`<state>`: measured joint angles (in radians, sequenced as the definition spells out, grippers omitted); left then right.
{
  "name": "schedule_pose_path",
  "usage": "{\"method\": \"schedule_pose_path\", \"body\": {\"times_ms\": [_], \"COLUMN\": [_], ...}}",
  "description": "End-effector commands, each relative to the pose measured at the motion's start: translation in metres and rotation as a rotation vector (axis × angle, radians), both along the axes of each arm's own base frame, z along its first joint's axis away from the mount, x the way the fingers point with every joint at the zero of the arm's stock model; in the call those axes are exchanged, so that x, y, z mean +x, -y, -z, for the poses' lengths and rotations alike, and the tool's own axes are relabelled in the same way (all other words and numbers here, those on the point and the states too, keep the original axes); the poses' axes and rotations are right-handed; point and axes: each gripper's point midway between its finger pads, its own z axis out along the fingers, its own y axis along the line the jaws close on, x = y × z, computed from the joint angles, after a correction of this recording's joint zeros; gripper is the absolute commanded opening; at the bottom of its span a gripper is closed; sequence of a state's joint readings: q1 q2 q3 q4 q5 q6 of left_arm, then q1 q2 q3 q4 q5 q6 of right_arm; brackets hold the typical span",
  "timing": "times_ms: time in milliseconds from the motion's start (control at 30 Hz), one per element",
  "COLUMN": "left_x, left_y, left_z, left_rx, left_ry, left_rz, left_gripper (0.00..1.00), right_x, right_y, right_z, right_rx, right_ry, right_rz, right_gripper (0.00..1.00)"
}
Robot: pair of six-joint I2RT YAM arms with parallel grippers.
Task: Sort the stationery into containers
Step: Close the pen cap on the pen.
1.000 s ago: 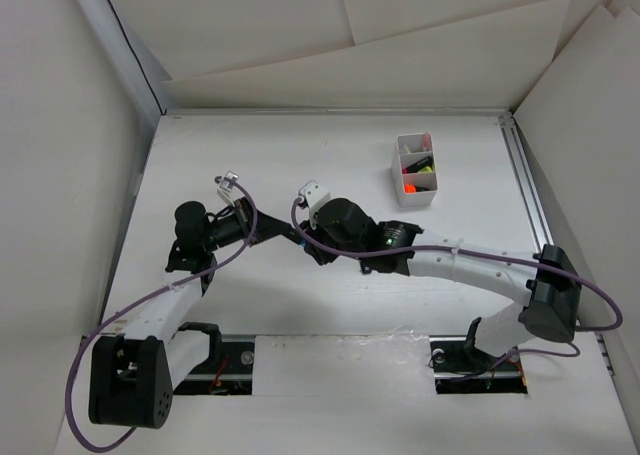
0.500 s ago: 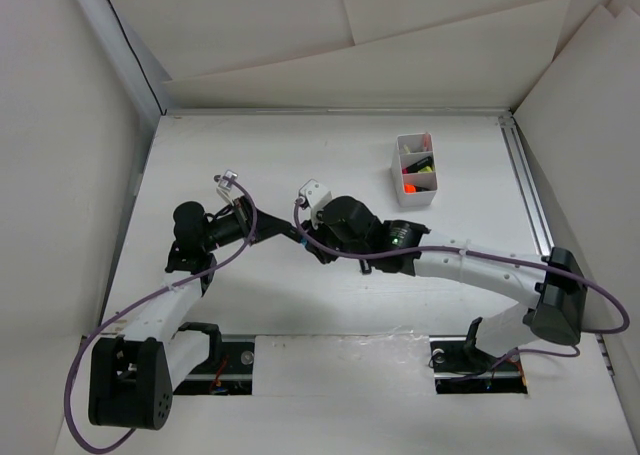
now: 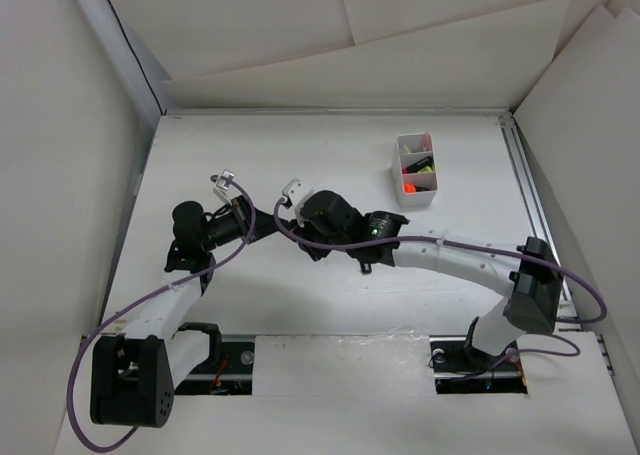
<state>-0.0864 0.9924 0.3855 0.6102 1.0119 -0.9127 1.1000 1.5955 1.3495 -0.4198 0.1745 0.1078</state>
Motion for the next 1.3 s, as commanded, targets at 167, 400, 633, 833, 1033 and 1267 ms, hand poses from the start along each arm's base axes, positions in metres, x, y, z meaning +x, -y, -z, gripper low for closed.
{"method": "schedule_pose_path", "body": {"times_ms": [167,400,633,833,1033,1267], "left_x": [-0.066,-0.058,-0.046,-0.035,-0.031,-0.036], "left_y": [0.018,0.019,0.019,0.019,0.017,0.016], "left_z": [0.019,0.013,-0.004,-0.018,-0.032,-0.058], "left_rx": [-0.044,-0.050,-0.111,-0.146,-0.267,-0.384], "left_ry": [-0.174,-0.170,-0.161,-0.110,-0.075,0.009], "left_rz": [0.310,0.273,0.224,0.191,0.147,0.177], "left_gripper": [0.00,0.00,0.00,0.00,0.00,0.00], "right_x": [0.035,0.029,0.023,-0.002,-0.013,-0.019], "right_y": [-0.022,-0.023,0.006,0.047,0.052,0.056], "right_z": [-0.232,-0.201,-0.190,-0.202,-0.141,-0.132], "right_rx": [0.671,0.650,0.673,0.793,0.802,0.868], "right_ry": [0.369,0.297,0.259,0.196,-0.007,-0.118], "right_rz": [0.087,0.083,0.169,0.204,0.281,0.306], "right_gripper": [0.26,0.57,0.73,0.79,0.83,0.90]}}
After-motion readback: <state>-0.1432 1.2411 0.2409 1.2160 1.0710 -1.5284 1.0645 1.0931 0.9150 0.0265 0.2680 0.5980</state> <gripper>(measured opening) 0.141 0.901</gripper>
